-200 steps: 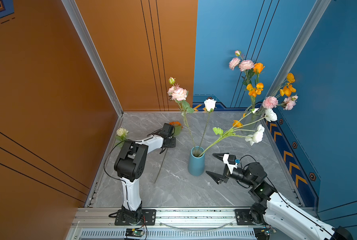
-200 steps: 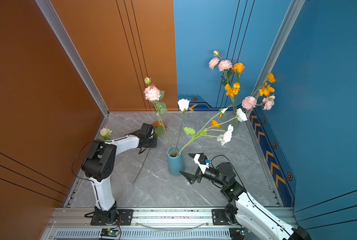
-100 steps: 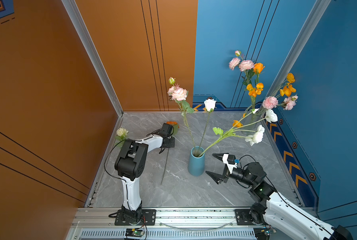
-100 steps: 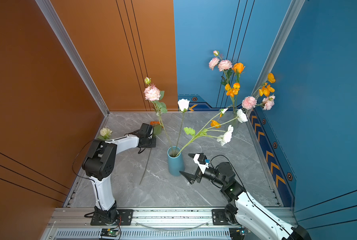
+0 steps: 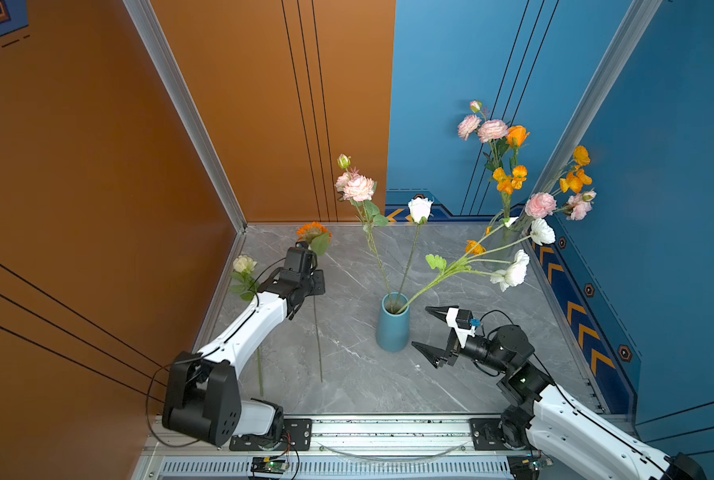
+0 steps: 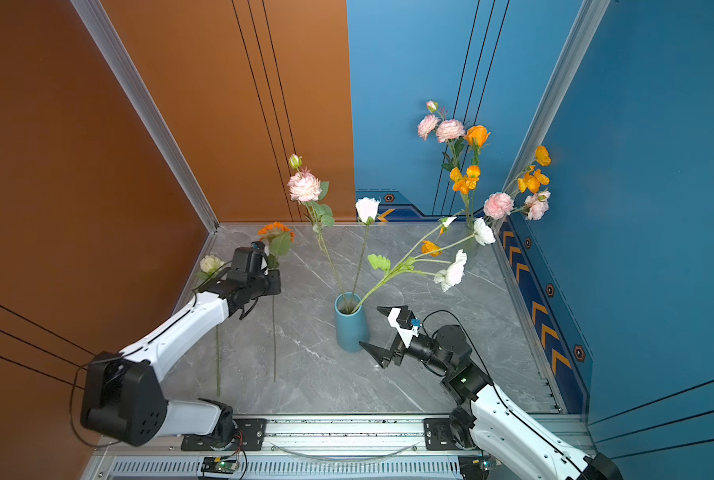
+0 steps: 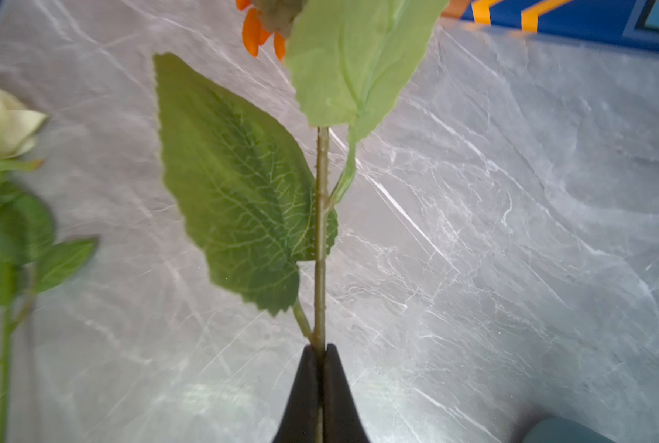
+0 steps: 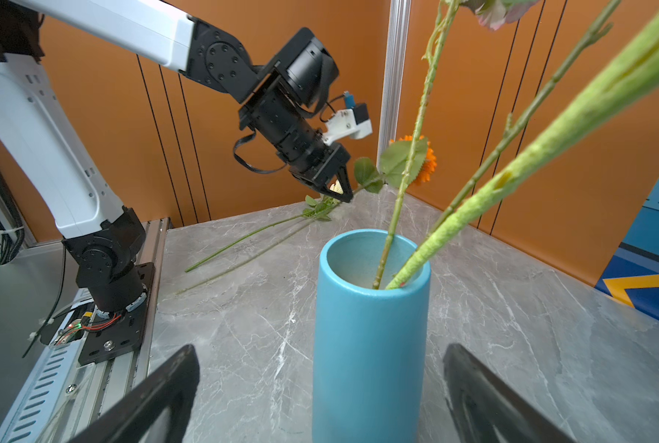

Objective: Arrange the flowers into the vase
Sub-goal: 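Close the left gripper on the sunflower stem and lift it upright, then carry the orange sunflower with the left gripper over the teal vase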

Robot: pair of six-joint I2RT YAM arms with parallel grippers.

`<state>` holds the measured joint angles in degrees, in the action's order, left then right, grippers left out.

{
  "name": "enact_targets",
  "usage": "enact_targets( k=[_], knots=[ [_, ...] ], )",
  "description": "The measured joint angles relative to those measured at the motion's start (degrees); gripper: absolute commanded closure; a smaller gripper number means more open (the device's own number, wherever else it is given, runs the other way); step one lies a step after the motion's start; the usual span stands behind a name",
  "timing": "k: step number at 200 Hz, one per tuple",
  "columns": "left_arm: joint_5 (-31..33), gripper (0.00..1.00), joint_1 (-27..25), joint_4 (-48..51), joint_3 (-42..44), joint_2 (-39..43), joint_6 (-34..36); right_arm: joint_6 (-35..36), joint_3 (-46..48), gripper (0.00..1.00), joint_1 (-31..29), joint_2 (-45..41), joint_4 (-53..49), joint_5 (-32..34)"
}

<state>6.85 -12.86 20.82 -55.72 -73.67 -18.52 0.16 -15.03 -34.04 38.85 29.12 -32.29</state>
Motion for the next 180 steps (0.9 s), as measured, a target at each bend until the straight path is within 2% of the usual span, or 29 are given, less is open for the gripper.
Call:
enact_targets(
  k=[36,65,96,132,154,180],
  knots=[
    [3.6,1.0,2.4,5.9,1.2,19.4,1.0,-0.1,0.0,0.0,0.0,-0.3,0.0,0.3],
    [3.7,1.0,2.4,8.8,-3.2,27.6,4.2,-0.1,0.4,0.0,0.0,-0.3,0.0,0.9],
    [1.6,1.0,1.7,7.7,-7.3,31.6,6.1,-0.1,0.6,0.0,0.0,-0.5,0.0,1.0],
    [-4.8,1.0,-0.8,0.9,-8.2,34.3,4.2,-0.2,0.6,0.0,0.0,-0.7,0.0,1.0],
    [-8.5,1.0,-4.6,-5.3,-8.9,33.7,1.9,-0.2,0.6,0.0,0.2,-1.5,0.0,1.0],
    [-10.0,1.0,-11.1,-12.9,-8.9,33.4,0.5,-0.2,0.6,0.0,0.3,-1.8,0.0,1.0]
  ],
)
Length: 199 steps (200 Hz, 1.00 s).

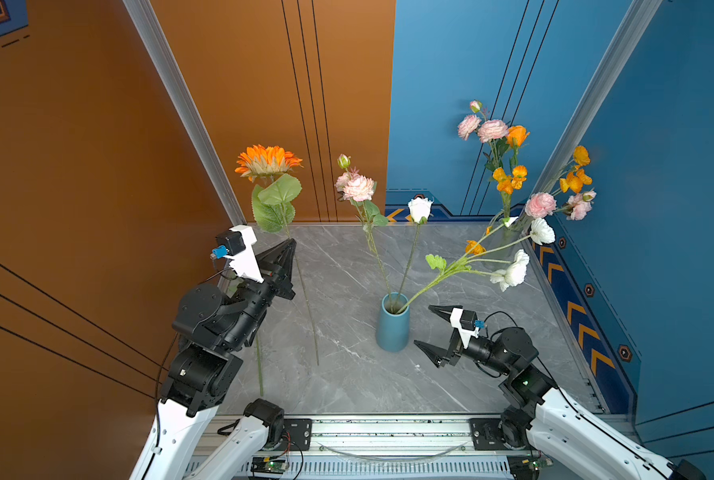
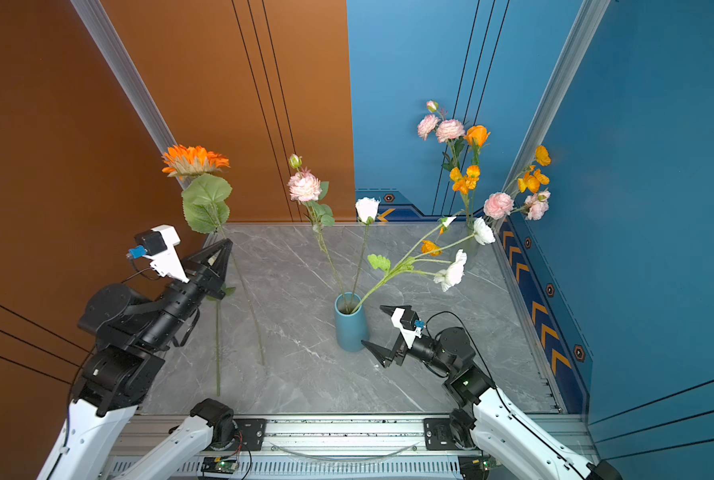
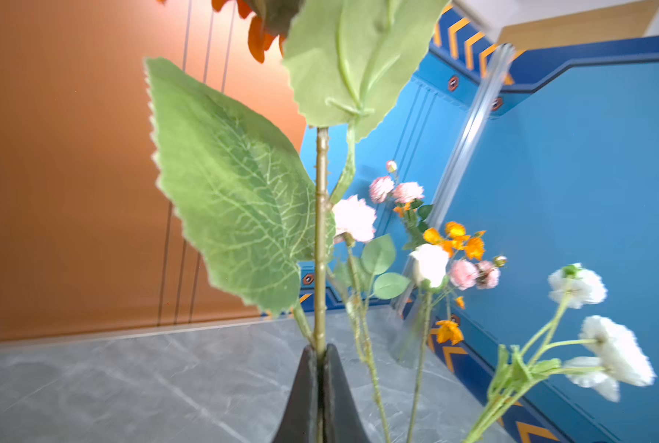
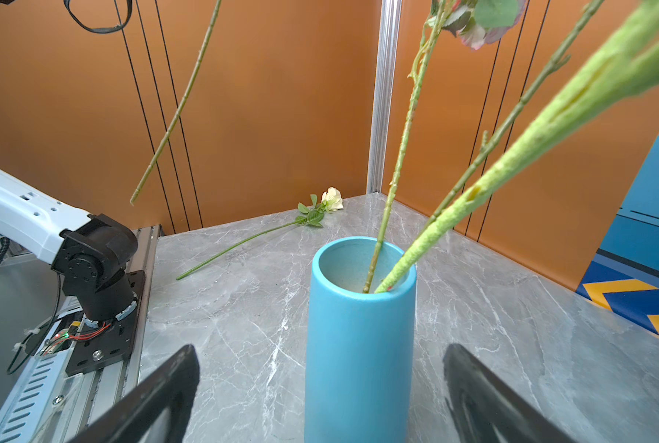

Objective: Arrange the flowers into the vase
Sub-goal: 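Carry the orange sunflower with the left gripper over the teal vase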

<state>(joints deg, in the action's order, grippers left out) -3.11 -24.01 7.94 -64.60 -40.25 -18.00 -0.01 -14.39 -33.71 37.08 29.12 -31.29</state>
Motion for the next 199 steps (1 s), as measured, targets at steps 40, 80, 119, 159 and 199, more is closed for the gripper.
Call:
enact_targets(
  k=[40,80,119,159,199],
  knots=[
    [-0.2,1.0,-11.3,-12.3,1.5,-1.0,1.0,0.0,0.0,0.0,0.0,0.0,0.0,0.0],
    [0.2,1.0,-24.6,-25.2,1.9,-9.3,7.9,0.0,0.0,0.0,0.0,0.8,0.0,0.0],
    [2.3,1.0,-30.8,-36.6,1.9,-18.9,15.7,0.0,0.0,0.0,0.0,1.3,0.0,0.0],
    [8.3,1.0,-31.9,-49.5,3.0,-24.2,21.7,0.0,0.0,0.0,0.0,1.3,0.0,0.0],
    [11.9,1.0,-31.9,-58.7,3.5,-27.6,25.0,0.0,0.0,0.0,0.0,1.3,0.0,0.0]
  ],
)
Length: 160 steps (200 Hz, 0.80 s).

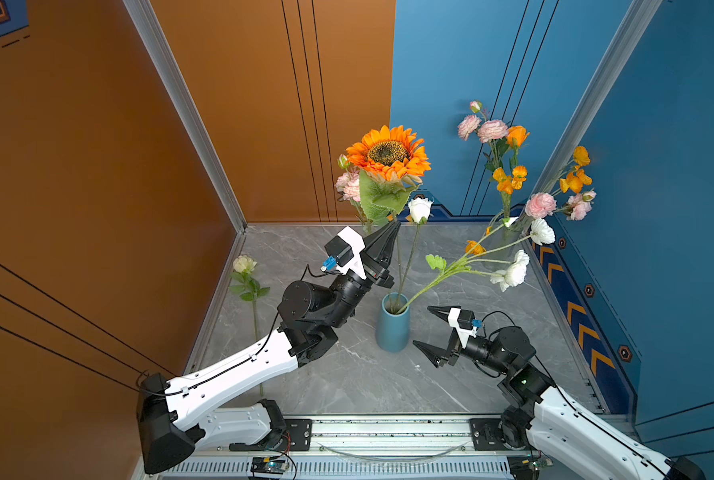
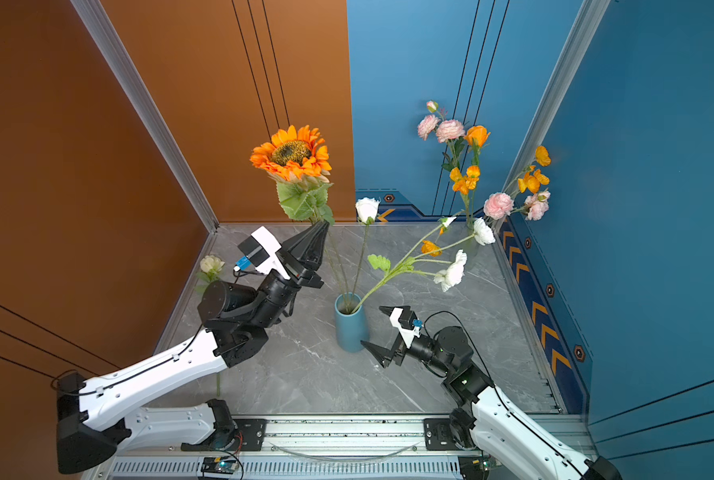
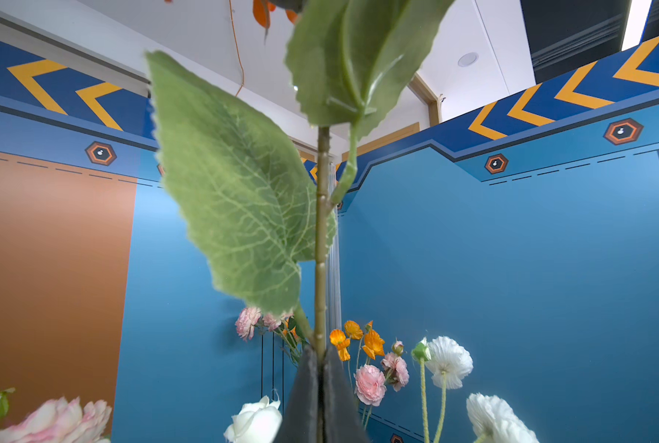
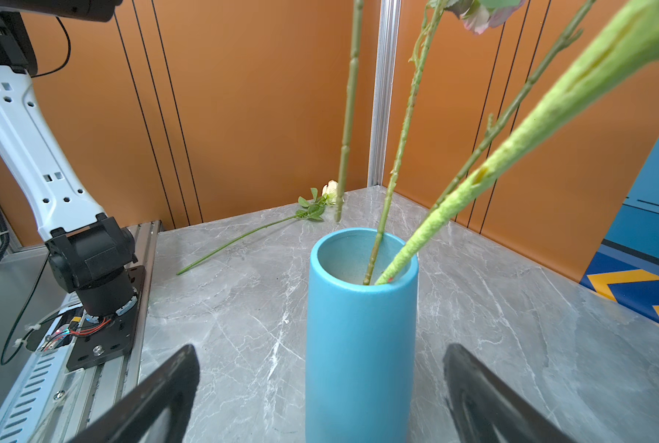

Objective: Arrange the flowers into the vase
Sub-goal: 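Carry the orange sunflower with the left gripper over the teal vase, then lower the sunflower stem into the teal vase with the left gripper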

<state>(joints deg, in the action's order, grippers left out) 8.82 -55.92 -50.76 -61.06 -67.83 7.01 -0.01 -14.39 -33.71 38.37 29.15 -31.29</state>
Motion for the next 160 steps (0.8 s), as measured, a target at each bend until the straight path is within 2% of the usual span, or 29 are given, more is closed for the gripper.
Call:
enact_targets(
  k=[29,77,130,160],
  knots=[
    [1.1,1.0,0.0,-3.1,1.0,-1.6,1.7,0.0,0.0,0.0,0.0,0.1,0.0,0.0],
    [3.4,1.0,0.0,-10.6,8.8,-3.7,2.2,0.0,0.0,0.0,0.0,0.1,0.0,0.0],
    [6.7,1.0,-0.1,-23.0,16.0,-7.5,0.6,0.0,0.0,0.0,0.0,0.5,0.0,0.0],
    [8.9,1.0,-2.1,-26.0,19.3,-7.5,0.7,0.0,0.0,0.0,0.0,0.7,0.0,0.0]
  ],
)
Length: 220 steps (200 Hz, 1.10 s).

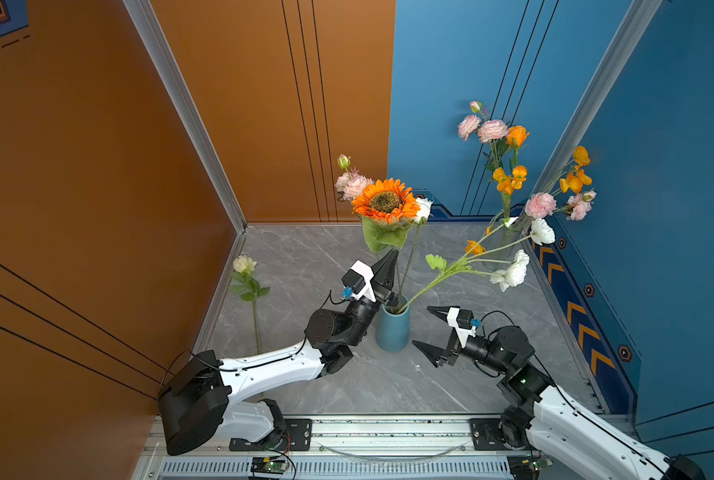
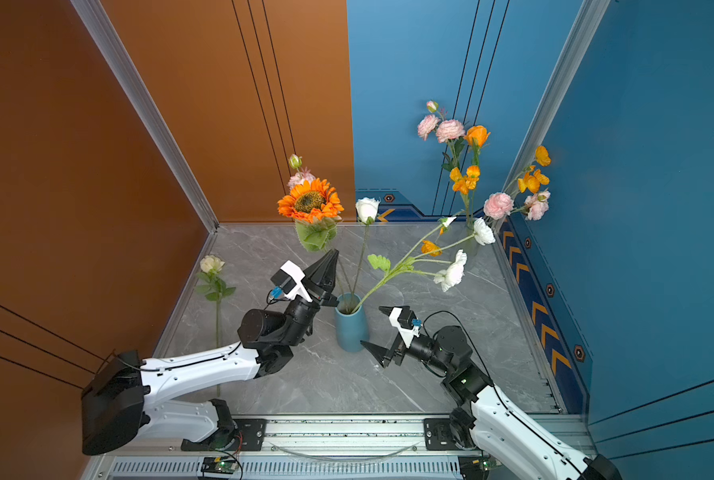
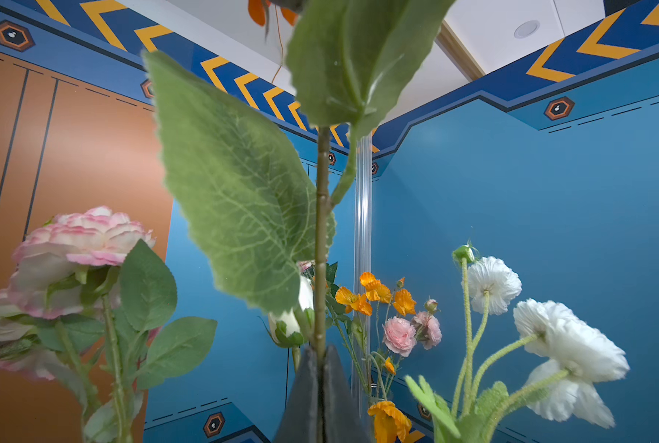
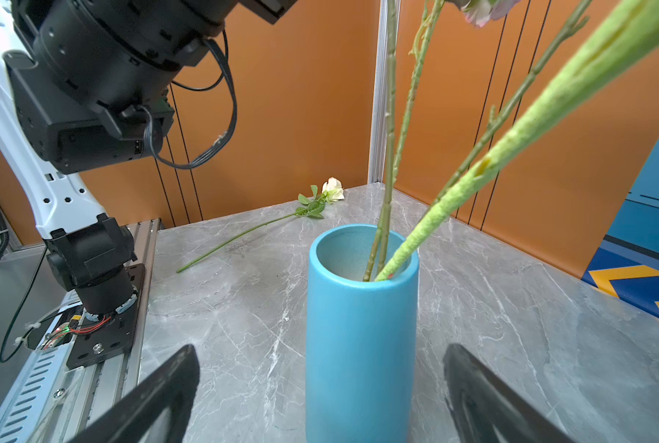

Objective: Arrange the flowers into the vase
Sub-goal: 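Lower the sunflower stem into the teal vase with the left gripper, then open the left gripper and draw it back from the vase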

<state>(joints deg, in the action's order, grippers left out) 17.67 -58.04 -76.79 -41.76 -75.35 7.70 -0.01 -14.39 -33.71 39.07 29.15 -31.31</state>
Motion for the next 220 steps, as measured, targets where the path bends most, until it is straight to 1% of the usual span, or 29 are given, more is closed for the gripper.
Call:
enact_targets(
  k=[34,43,74,93,129,140,149,175,197,220],
  knots=[
    [2.6,1.0,-1.7,-1.4,4.9,0.6,-0.1,0.0,0.0,0.0,0.0,0.3,0.0,0.0],
    [3.5,0.95,-1.7,-1.5,6.2,0.7,-0.2,0.0,0.0,0.0,0.0,0.3,0.0,0.0],
    [6.6,0.94,-2.1,-1.9,10.0,0.7,-1.3,0.0,0.0,0.0,0.0,0.6,0.0,0.0],
    [8.1,0.89,-2.3,-1.9,11.8,0.7,-2.1,0.0,0.0,0.0,0.0,0.8,0.0,0.0],
    [10.0,0.84,-2.8,-1.9,13.5,0.7,-3.3,0.0,0.0,0.0,0.0,1.2,0.0,0.0],
    [10.5,0.82,-3.3,-1.9,13.7,0.7,-3.5,0.0,0.0,0.0,0.0,1.2,0.0,0.0],
    [10.8,0.78,-3.6,-1.9,13.8,0.7,-3.7,0.0,0.0,0.0,0.0,1.2,0.0,0.0],
    [12.0,0.75,-4.3,-2.1,14.2,0.7,-3.7,0.0,0.0,0.0,0.0,1.2,0.0,0.0],
    [13.1,0.67,-5.0,-2.4,14.8,0.7,-3.8,0.0,0.0,0.0,0.0,1.2,0.0,0.0],
    [15.5,0.56,-7.3,-2.3,16.8,1.6,-3.1,0.0,0.0,0.0,0.0,1.2,0.0,0.0]
  ],
)
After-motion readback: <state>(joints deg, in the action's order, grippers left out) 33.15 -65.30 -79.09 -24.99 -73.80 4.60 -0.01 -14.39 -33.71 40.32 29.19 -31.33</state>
